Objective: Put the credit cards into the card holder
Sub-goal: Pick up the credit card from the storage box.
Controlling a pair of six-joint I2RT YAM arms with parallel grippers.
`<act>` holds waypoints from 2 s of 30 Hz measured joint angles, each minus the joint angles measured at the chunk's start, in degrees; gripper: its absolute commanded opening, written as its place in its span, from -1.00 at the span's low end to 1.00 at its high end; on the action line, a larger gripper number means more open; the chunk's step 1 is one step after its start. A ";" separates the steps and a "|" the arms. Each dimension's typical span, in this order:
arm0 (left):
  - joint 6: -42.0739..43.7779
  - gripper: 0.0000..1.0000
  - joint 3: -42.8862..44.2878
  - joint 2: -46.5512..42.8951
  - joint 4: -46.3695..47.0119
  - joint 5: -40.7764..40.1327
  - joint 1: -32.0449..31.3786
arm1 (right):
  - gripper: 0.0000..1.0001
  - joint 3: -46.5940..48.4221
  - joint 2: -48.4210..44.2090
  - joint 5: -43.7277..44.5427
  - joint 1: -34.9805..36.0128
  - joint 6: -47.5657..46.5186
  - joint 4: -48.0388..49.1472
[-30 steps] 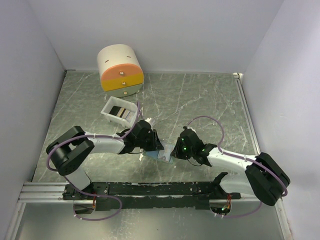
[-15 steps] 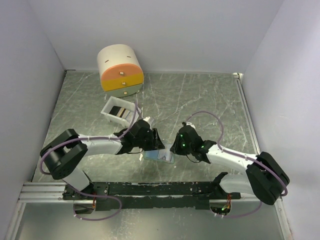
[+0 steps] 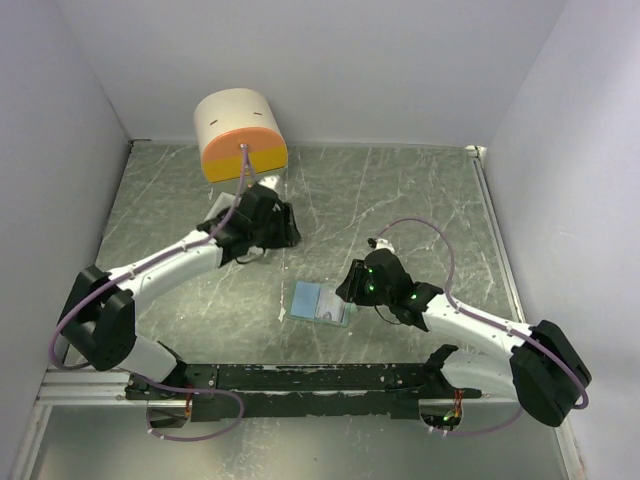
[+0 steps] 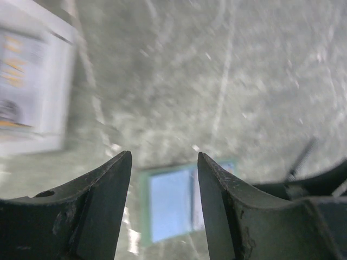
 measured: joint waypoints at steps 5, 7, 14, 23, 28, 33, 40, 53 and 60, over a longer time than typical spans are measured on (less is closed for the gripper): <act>9.81 0.28 9.05 -0.09 -8.37 -6.97 7.93 | -0.24 -0.11 -0.96 0.02 0.00 -0.94 0.48; 13.84 0.40 11.23 0.07 -9.64 -7.98 10.43 | -0.23 -0.11 -0.96 -0.07 0.00 -1.29 0.50; 31.65 0.48 13.55 5.40 -9.64 -7.89 14.03 | -0.22 -0.11 -1.97 -0.61 0.00 -2.21 0.55; 43.45 0.53 12.94 16.41 -8.76 -9.05 14.10 | -0.22 -0.13 -0.79 -1.01 -0.02 -2.86 1.92; 45.33 0.55 12.61 19.52 -7.89 -11.54 14.10 | -0.21 -0.13 0.48 -1.27 -0.04 -3.30 2.01; 46.18 0.67 12.28 20.87 -6.91 -13.79 14.10 | -0.21 -0.13 0.13 -1.22 -0.28 -3.32 1.99; 47.45 0.69 10.69 21.90 -4.13 -13.99 14.10 | -0.21 -0.09 -0.44 -1.03 -0.63 -3.67 1.90; 48.37 0.25 10.69 23.63 -1.29 -23.17 14.10 | -0.20 -0.07 -3.19 -0.76 -0.79 -3.69 1.44; 49.57 0.28 9.38 22.93 1.31 -30.18 14.10 | -0.20 -0.07 -3.50 -0.79 -1.16 -3.69 1.11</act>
